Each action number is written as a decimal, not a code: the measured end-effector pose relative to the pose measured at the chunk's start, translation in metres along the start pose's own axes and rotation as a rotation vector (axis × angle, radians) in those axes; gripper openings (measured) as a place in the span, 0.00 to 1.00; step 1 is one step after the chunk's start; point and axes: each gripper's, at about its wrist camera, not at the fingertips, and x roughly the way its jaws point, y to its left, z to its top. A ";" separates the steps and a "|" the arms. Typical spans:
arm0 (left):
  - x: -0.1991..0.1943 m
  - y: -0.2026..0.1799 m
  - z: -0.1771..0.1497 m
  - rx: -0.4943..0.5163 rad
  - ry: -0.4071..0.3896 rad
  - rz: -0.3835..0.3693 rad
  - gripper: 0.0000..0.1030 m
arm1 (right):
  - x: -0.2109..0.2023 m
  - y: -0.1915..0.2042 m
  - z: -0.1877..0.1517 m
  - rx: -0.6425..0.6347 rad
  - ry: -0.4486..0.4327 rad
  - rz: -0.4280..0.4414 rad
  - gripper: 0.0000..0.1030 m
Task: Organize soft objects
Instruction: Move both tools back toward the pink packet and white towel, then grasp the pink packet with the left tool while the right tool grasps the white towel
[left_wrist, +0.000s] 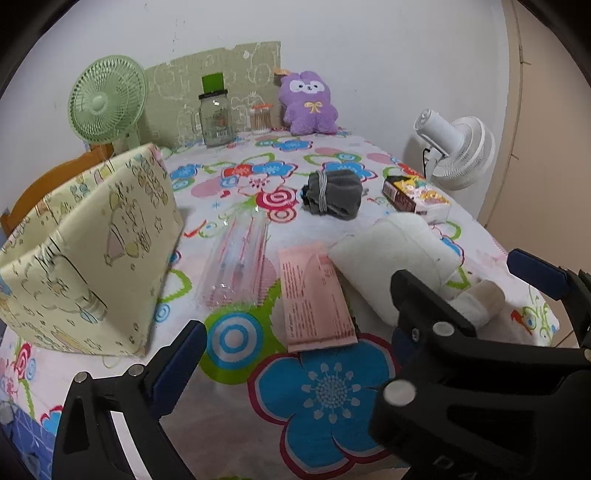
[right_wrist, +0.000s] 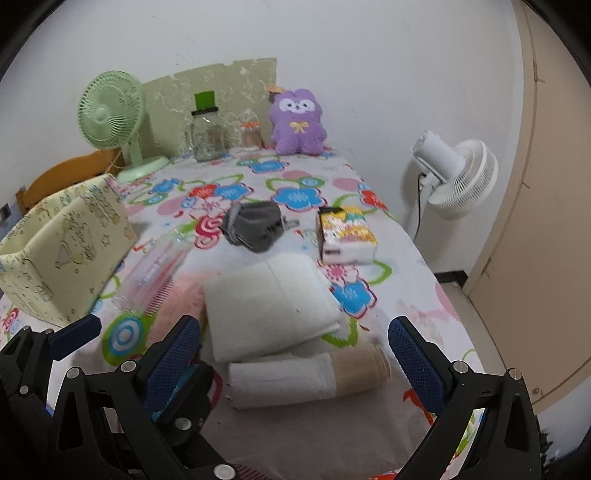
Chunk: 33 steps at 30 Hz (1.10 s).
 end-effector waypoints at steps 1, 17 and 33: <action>0.001 0.001 -0.001 -0.009 0.004 0.006 0.94 | 0.002 -0.002 -0.002 0.009 0.006 -0.004 1.00; 0.005 -0.002 -0.007 -0.030 -0.007 0.046 0.92 | 0.019 -0.012 -0.012 0.095 0.075 0.039 0.92; 0.006 -0.009 0.005 0.005 -0.029 0.032 0.84 | 0.016 -0.016 -0.004 0.100 0.055 0.035 0.72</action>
